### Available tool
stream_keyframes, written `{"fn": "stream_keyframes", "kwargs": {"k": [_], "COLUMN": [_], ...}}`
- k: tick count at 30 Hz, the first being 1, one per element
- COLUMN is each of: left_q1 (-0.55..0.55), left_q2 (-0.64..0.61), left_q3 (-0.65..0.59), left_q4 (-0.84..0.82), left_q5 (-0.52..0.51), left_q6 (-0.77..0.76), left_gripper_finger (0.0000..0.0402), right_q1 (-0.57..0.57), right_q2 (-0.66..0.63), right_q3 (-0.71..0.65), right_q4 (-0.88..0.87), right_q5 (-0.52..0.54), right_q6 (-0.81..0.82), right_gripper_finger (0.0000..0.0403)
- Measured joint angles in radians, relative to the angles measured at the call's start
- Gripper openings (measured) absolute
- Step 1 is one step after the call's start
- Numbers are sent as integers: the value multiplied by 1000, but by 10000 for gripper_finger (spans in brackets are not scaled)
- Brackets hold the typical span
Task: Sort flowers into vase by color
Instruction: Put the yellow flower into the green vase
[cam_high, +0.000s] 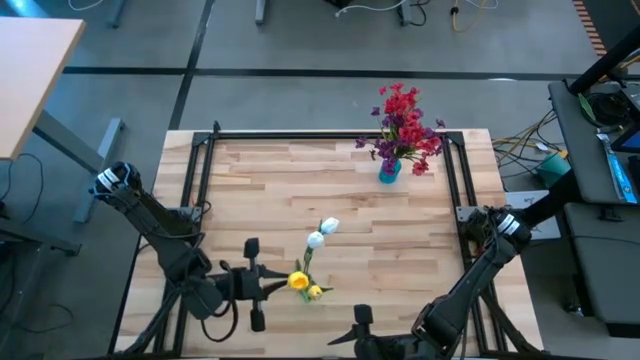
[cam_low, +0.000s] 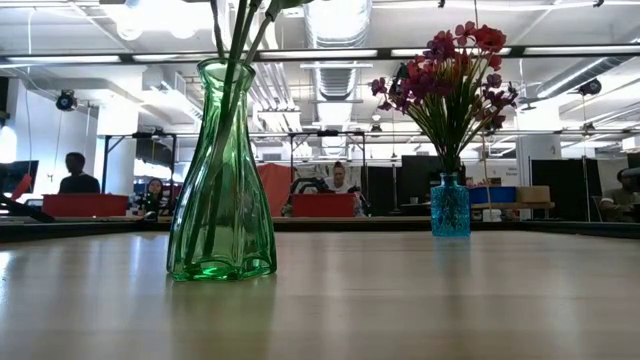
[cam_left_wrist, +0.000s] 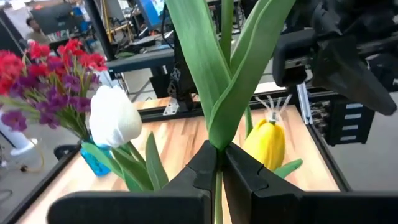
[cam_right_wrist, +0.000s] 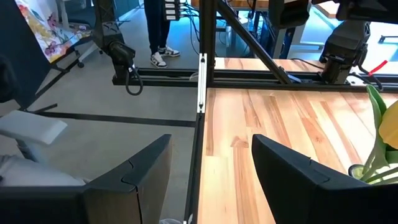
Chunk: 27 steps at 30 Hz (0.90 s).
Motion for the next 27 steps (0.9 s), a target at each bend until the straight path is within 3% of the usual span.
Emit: {"fn": "stream_keyframes", "kwargs": {"k": [16,27], "left_q1": [13,13], "left_q2": [3,3], "left_q3": [-12,-14], "left_q4": [-33,-35], "left_q5": [-3,-3], "left_q6": [-82,-101], "left_gripper_finger": [2,56], "right_q1": [0,0], "right_q2": [0,0], "right_q3": [0,0], "right_q4": [0,0], "right_q5": [0,0], "right_q6": [0,-1], "right_gripper_finger": [215,215]}}
